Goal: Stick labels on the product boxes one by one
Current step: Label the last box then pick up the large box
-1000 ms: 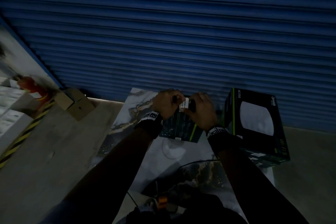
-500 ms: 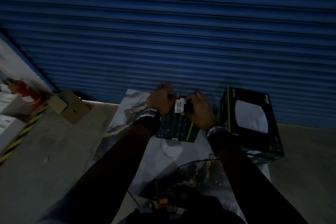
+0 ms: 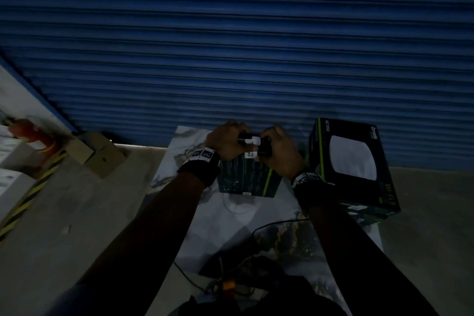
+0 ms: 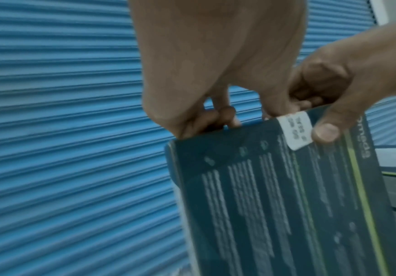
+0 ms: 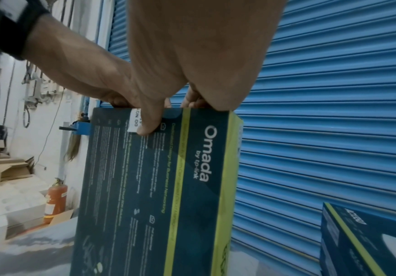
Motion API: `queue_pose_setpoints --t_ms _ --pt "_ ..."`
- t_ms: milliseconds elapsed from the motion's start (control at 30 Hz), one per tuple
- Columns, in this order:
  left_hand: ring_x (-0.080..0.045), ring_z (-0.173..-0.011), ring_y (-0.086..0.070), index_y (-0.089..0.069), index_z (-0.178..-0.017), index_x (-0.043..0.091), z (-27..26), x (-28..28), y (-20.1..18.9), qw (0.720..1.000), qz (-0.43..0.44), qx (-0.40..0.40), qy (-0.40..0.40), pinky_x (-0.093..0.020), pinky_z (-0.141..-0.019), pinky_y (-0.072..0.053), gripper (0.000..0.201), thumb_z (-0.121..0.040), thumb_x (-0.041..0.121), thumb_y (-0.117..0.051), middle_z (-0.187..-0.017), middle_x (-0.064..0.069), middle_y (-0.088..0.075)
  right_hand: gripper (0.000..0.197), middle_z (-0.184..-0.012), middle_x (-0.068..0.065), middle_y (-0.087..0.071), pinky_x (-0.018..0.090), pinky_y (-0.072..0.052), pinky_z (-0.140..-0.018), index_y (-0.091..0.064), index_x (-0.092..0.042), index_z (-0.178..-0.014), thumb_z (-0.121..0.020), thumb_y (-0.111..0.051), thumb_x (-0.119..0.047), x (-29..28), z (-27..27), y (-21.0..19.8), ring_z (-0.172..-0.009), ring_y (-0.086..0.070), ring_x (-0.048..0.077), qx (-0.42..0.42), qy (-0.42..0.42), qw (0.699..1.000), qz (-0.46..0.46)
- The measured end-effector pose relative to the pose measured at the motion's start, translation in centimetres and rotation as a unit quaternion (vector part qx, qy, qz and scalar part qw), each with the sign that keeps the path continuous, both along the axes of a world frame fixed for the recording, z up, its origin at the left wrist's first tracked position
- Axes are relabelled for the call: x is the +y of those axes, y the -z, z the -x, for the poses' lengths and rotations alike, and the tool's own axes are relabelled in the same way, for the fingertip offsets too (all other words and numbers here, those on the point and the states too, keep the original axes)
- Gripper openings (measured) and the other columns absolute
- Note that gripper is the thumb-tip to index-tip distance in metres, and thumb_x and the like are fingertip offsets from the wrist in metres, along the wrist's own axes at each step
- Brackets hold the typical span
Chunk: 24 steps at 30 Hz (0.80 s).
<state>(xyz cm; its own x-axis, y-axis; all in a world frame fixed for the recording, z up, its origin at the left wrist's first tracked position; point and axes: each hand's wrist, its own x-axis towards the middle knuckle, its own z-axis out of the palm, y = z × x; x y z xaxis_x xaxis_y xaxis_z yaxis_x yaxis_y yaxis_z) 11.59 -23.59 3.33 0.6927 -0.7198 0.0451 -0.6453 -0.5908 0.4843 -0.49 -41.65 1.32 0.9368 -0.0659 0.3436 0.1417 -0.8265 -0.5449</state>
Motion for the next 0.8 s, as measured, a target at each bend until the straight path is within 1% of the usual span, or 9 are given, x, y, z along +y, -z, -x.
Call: queue_pose_setpoints --t_ms 100,233,333,433,500,600,700,767,800 --pt "-0.017 -0.093 -0.061 -0.066 -0.111 0.037 0.2 -0.1 0.3 0.999 0.021 -0.033 -0.031 -0.037 -0.081 -0.054 0.064 -0.072 0.087 -0.056 -0.107 0.004 -0.058 0.060 -0.110 0.008 -0.055 0.032 -0.051 -0.079 -0.063 -0.008 -0.108 -0.059 -0.096 -0.019 0.1 0.1 0.0 -0.097 -0.056 0.020 0.005 0.009 1.000 0.004" --pt "-0.020 -0.085 -0.061 -0.065 -0.099 0.034 1.4 -0.9 0.9 0.989 0.047 -0.104 -0.092 -0.035 -0.068 -0.052 0.035 -0.093 0.065 -0.050 -0.101 0.003 -0.058 0.055 -0.110 0.009 -0.054 0.034 -0.051 -0.080 -0.062 -0.007 -0.108 -0.065 -0.094 -0.021 0.3 0.3 -0.1 -0.097 -0.058 0.023 0.011 -0.001 1.000 -0.009" --pt "-0.025 -0.085 -0.063 -0.064 -0.098 0.030 1.7 -1.2 1.2 0.987 0.059 -0.114 -0.093 -0.035 -0.066 -0.050 0.032 -0.098 0.059 -0.048 -0.101 0.000 -0.060 0.043 -0.108 0.008 -0.055 0.035 -0.052 -0.081 -0.063 -0.008 -0.107 -0.074 -0.088 -0.020 0.2 0.5 -0.4 -0.097 -0.058 0.021 0.001 0.008 1.000 -0.024" --pt "-0.024 -0.089 -0.062 -0.070 -0.103 0.027 2.0 -0.2 1.6 0.982 0.081 -0.157 -0.060 -0.033 -0.075 -0.045 0.037 -0.097 0.059 -0.054 -0.102 0.000 -0.066 0.035 -0.108 0.008 -0.057 0.039 -0.052 -0.087 -0.064 -0.009 -0.109 -0.081 -0.080 -0.023 0.2 0.3 -0.7 -0.102 -0.057 0.024 -0.003 0.022 0.999 -0.041" --pt "-0.026 -0.100 -0.058 -0.073 -0.109 0.028 2.1 0.4 2.0 0.975 0.069 -0.204 -0.048 -0.041 -0.087 -0.043 0.044 -0.093 0.065 -0.054 -0.107 0.000 -0.069 0.041 -0.113 0.008 -0.058 0.041 -0.050 -0.094 -0.063 -0.012 -0.117 -0.084 -0.076 -0.033 0.2 0.1 -0.5 -0.109 -0.056 0.027 0.004 0.039 0.998 -0.047" --pt "-0.029 -0.113 -0.056 -0.069 -0.125 0.024 1.7 1.0 2.0 0.981 0.086 -0.171 -0.019 -0.047 -0.096 -0.044 0.048 -0.092 0.059 -0.062 -0.121 -0.003 -0.066 0.050 -0.116 0.008 -0.059 0.041 -0.049 -0.097 -0.061 -0.014 -0.125 -0.088 -0.072 -0.047 0.1 -0.4 0.2 -0.111 -0.056 0.028 0.010 0.049 0.998 -0.025" --pt "-0.028 -0.117 -0.060 -0.065 -0.134 0.014 2.4 1.7 2.1 0.979 0.133 -0.153 0.020 -0.043 -0.100 -0.050 0.043 -0.100 0.041 -0.063 -0.129 -0.009 -0.065 0.040 -0.112 0.005 -0.064 0.039 -0.049 -0.093 -0.068 -0.017 -0.118 -0.089 -0.074 -0.043 0.2 -0.4 0.4 -0.103 -0.060 0.027 -0.036 0.048 0.998 -0.009" --pt "-0.025 -0.122 -0.061 -0.067 -0.133 0.011 3.4 2.1 2.8 0.971 0.150 -0.186 0.024 -0.038 -0.108 -0.046 0.040 -0.103 0.036 -0.061 -0.133 -0.009 -0.065 0.033 -0.111 0.001 -0.069 0.037 -0.049 -0.093 -0.073 -0.018 -0.113 -0.092 -0.071 -0.043 0.6 0.3 0.8 -0.101 -0.063 0.025 -0.082 0.044 0.996 0.009" --pt "-0.024 -0.124 -0.060 -0.068 -0.133 0.010 3.8 2.2 3.2 0.968 0.149 -0.201 0.017 -0.032 -0.114 -0.041 0.040 -0.104 0.036 -0.060 -0.135 -0.009 -0.065 0.032 -0.112 0.000 -0.071 0.036 -0.049 -0.094 -0.075 -0.019 -0.113 -0.093 -0.070 -0.044 1.0 0.7 0.9 -0.101 -0.064 0.023 -0.099 0.049 0.994 0.012"
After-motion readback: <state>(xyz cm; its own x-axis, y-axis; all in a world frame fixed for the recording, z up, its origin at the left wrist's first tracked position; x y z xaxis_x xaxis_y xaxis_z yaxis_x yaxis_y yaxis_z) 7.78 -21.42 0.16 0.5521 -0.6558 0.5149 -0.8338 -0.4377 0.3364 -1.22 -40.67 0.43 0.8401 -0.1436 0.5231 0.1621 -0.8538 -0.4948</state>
